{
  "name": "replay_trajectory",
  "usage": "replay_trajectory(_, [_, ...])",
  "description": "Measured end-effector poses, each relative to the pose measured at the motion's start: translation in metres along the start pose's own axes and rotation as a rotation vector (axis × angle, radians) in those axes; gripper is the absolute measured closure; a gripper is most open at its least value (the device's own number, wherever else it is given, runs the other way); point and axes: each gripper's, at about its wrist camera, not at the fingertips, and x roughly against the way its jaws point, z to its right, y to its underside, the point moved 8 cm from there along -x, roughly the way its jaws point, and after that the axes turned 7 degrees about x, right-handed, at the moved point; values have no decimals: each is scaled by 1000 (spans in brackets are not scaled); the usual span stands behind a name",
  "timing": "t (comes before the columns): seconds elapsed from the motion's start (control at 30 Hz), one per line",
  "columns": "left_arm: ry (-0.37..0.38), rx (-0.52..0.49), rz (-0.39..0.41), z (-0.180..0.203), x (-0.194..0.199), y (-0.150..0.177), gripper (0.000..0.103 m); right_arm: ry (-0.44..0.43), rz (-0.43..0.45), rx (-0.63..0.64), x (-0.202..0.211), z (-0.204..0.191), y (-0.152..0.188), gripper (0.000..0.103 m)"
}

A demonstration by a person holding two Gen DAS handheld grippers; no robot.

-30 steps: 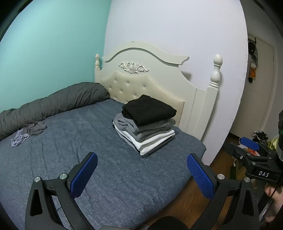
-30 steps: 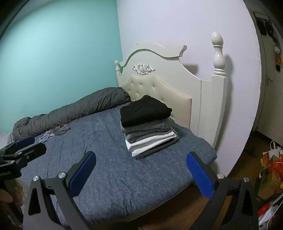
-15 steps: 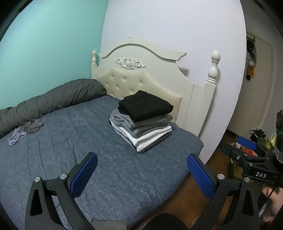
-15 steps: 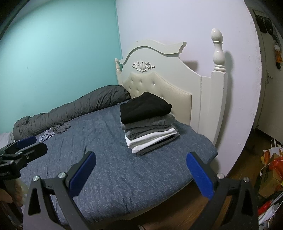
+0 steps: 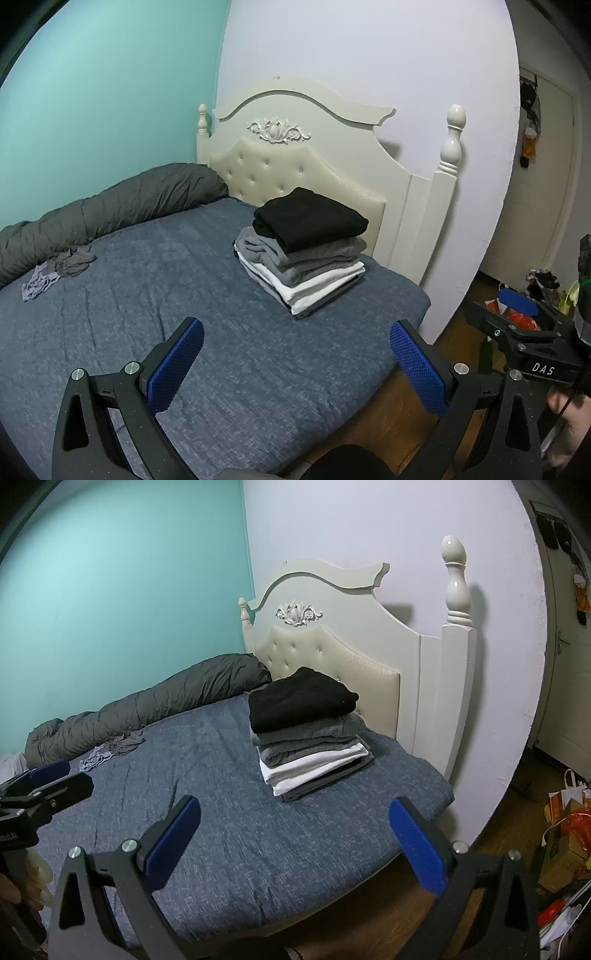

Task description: Fold clothes

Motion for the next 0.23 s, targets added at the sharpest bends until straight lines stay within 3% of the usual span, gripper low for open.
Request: replay_trajectory(0.23, [9, 16, -8, -2, -1, 2, 0, 1, -2, -1, -1, 1, 1, 1])
